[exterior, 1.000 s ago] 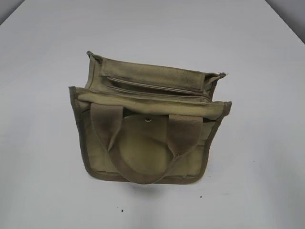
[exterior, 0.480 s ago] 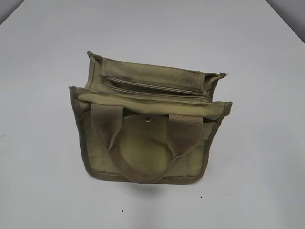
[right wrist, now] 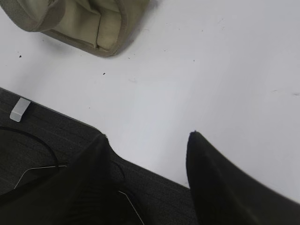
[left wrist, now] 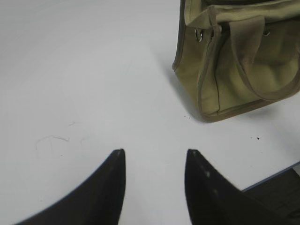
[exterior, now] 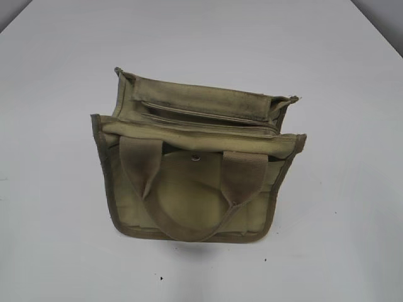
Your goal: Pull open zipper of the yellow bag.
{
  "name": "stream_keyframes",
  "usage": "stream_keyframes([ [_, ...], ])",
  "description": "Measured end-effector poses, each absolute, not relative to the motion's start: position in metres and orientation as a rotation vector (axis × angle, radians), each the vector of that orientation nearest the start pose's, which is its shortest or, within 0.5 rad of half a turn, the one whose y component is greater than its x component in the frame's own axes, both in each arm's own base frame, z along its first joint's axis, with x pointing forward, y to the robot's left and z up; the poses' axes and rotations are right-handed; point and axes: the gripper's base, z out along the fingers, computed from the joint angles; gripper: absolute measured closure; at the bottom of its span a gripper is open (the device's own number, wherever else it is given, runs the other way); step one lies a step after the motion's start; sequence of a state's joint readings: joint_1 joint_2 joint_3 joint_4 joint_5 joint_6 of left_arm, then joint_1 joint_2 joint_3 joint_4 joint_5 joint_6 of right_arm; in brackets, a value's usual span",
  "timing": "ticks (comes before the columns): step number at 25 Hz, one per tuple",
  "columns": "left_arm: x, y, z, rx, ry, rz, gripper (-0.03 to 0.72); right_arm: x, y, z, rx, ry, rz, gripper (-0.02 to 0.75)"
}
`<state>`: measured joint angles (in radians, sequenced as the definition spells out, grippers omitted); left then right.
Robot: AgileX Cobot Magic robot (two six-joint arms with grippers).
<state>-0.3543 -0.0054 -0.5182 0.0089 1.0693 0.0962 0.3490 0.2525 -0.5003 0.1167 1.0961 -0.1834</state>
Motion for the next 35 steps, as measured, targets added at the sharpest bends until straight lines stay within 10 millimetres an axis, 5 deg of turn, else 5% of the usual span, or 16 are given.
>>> stream_keyframes([
  [13, -0.007, 0.003, 0.282, 0.451, 1.979, -0.154, 0.399, 0.026, 0.020, 0.272, -0.605, 2.261, 0.236, 0.327],
  [18, -0.007, 0.003, 0.282, 0.420, 1.983, -0.136, 0.420, 0.027, 0.017, 0.272, -0.454, 2.280, 0.192, 0.327],
  [24, -0.008, 0.001, 0.282, 0.198, 2.014, 0.005, 0.443, 0.007, 0.013, 0.275, -0.218, 2.160, 0.099, 0.327],
  [35, -0.008, 0.001, 0.282, 0.119, 2.019, 0.054, 0.446, -0.008, 0.013, 0.274, -0.203, 2.064, 0.085, 0.327],
])
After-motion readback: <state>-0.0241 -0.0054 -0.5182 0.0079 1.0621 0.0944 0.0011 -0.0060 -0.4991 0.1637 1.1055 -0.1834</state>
